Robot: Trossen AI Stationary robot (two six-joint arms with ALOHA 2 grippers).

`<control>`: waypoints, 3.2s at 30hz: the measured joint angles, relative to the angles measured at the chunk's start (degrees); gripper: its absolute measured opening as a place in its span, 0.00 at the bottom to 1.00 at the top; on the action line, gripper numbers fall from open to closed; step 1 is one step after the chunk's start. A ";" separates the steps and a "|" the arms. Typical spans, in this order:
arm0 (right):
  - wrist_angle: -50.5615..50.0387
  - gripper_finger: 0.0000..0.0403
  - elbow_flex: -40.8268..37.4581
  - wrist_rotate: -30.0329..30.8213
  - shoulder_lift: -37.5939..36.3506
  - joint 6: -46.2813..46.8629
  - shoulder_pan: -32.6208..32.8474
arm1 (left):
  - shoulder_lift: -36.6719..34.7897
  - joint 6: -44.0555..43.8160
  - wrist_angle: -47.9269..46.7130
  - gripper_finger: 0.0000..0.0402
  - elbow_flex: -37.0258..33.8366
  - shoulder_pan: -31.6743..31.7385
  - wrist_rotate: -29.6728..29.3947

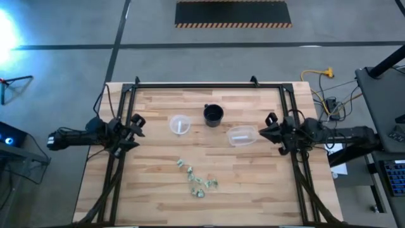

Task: Pick and place items into bin
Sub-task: Put the stevia packet into the left transparent bin

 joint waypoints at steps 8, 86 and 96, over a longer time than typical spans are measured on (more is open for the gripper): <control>0.60 0.10 0.00 -3.03 7.57 -2.04 0.01 | 2.47 9.08 0.52 0.40 0.00 0.00 -0.19; -19.93 0.10 12.17 -7.32 13.29 -28.13 0.25 | 88.57 -16.91 -70.43 0.40 58.73 -32.89 -53.41; -19.58 0.10 12.11 -7.47 13.27 -27.91 1.31 | 91.60 -18.18 -69.52 0.40 57.81 -32.59 -53.58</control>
